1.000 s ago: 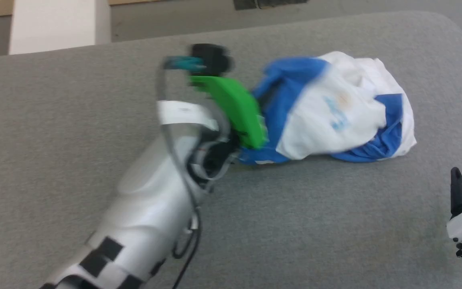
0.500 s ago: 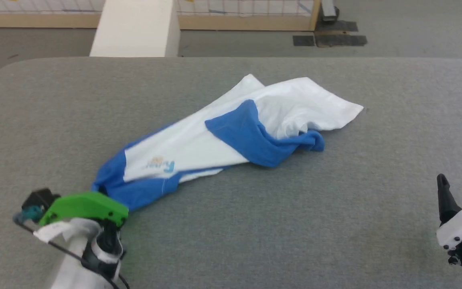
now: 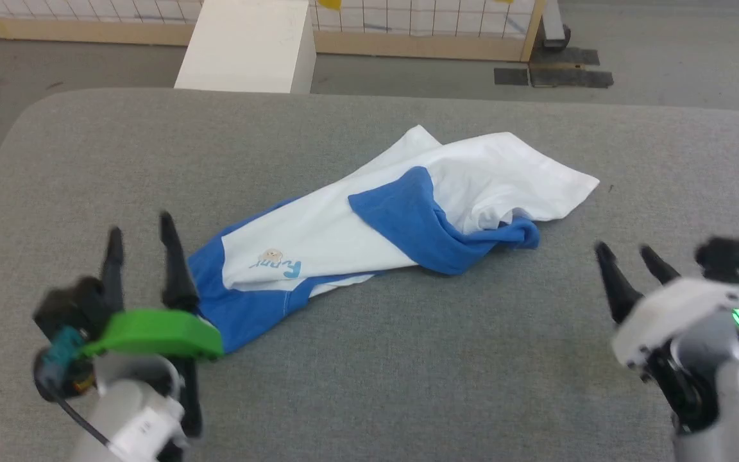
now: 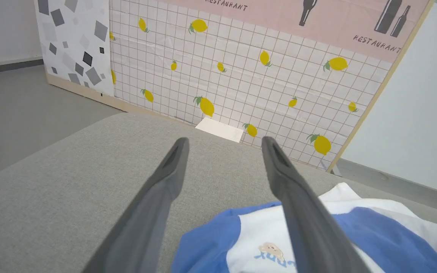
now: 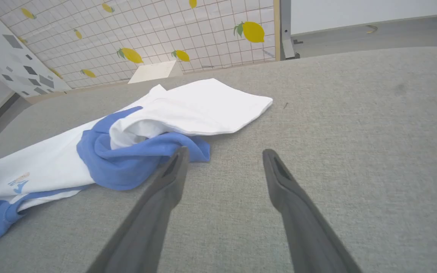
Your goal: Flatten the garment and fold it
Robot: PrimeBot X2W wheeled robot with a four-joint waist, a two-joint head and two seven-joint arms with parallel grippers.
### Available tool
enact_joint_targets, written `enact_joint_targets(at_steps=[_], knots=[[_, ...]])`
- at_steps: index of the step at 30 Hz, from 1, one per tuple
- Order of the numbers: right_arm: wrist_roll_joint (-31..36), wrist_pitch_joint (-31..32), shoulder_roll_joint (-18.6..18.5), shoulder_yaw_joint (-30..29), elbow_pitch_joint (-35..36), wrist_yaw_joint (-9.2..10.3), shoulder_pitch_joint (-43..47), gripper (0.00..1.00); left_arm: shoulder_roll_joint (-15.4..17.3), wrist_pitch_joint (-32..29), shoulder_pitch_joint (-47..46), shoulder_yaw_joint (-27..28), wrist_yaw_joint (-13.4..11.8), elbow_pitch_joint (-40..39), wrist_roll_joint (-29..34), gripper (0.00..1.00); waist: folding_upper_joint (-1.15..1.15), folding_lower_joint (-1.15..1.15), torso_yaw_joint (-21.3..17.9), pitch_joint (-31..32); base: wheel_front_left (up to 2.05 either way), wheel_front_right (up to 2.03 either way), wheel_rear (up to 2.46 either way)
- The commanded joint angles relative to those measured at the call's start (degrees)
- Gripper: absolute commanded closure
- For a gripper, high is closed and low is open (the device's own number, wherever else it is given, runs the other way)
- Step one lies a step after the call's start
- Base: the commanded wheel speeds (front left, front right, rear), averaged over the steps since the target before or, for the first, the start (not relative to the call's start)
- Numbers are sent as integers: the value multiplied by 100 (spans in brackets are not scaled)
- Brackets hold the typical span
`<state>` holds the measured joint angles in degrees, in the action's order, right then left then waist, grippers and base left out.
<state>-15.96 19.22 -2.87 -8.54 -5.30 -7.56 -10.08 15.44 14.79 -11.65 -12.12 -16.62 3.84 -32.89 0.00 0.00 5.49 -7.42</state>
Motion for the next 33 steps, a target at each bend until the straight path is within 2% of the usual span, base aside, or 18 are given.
enact_joint_targets(at_steps=[1, 4, 8, 14, 19, 20, 22, 25, 27, 30, 33], knots=[[103, 72, -1, 188, -27, 8, -313, 0, -189, 18, 243, 63, 61, -126, 250, 0, 0, 0, 11, -94, 0, 0, 0], [343, 336, -57, 709, -279, 8, -854, 0, -537, 19, 418, 212, 218, -257, 536, 0, 0, 0, 104, -267, 0, 0, 0], [512, 746, -176, 1309, -811, 8, -1523, 0, -822, 19, 394, 325, 442, -233, 817, 0, 0, 0, 273, -527, 0, 0, 0], [737, 982, -343, 1813, -1569, 8, -2249, 0, -1077, 20, 186, 460, 691, -172, 1074, 0, 0, 0, 503, -882, 0, 0, 0], [784, 1084, -431, 2080, -2104, 8, -2517, 0, -1191, 20, 83, 505, 818, -88, 1167, 0, 0, 0, 584, -1023, 0, 0, 0], [734, 1106, -434, 2107, -2180, 8, -2548, 60, -1204, 20, 64, 513, 844, -63, 1177, 0, 0, 0, 583, -1034, 0, 0, 0], [626, 1070, -463, 2197, -2225, 8, -2598, 100, -1223, 20, 30, 537, 886, -32, 1194, 0, 0, 0, 562, -1041, 0, 0, 0], [344, 928, -597, 2263, -2144, 8, -2585, 100, -1240, 20, -23, 570, 954, 48, 1188, 0, 0, 0, 512, -973, 0, 0, 0], [123, 841, -818, 2302, -1952, 8, -2465, 100, -1246, 20, -38, 577, 992, 109, 1184, 0, 0, 0, 481, -883, 0, 0, 0], [-284, 867, -1344, 2262, -1432, 8, -2053, 100, -1251, 20, -31, 613, 1042, 166, 1176, 0, 0, 0, 414, -713, 0, 0, 0], [-615, 1185, -2006, 2011, -811, 8, -1439, 100, -1254, 20, 23, 672, 1056, 210, 1182, 0, 0, 0, 318, -567, 0, 0, 0]])
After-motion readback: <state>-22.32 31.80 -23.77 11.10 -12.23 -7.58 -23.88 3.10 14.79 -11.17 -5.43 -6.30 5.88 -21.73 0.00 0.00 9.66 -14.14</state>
